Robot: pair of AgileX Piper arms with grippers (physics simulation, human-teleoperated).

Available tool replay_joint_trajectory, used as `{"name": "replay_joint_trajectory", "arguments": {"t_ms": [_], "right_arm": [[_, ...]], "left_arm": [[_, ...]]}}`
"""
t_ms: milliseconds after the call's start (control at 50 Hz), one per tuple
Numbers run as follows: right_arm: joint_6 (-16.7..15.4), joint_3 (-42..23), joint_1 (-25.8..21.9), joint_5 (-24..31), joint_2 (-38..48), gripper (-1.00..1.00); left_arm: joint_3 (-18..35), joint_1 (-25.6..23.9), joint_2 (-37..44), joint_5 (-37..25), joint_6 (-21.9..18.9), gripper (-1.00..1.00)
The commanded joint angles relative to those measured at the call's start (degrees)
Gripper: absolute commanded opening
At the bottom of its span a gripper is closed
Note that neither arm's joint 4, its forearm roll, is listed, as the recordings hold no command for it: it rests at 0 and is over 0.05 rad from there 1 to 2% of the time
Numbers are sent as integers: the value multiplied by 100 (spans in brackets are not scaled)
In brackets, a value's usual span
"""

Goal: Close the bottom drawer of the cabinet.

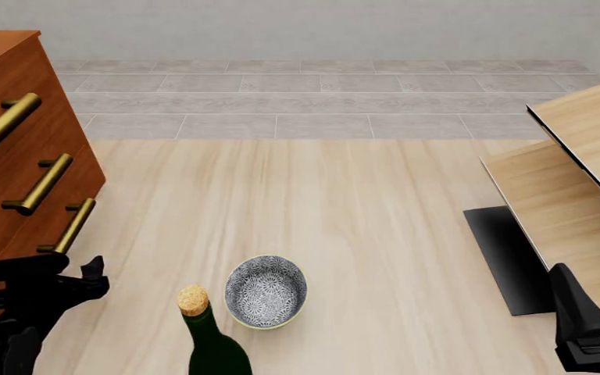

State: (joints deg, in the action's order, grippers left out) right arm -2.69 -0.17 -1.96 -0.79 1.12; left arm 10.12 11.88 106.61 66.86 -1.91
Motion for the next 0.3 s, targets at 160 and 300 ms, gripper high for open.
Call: {"name": "replay_joint_trajectory", "arguments": {"t_ms": [160,300], "right_arm": [[-9,-5,1,28,-31,100],[-15,-4,4,30,-36,100]], "left_arm": [[248,176,144,-20,-138,100],[227,188,140,-6,-115,100]]}}
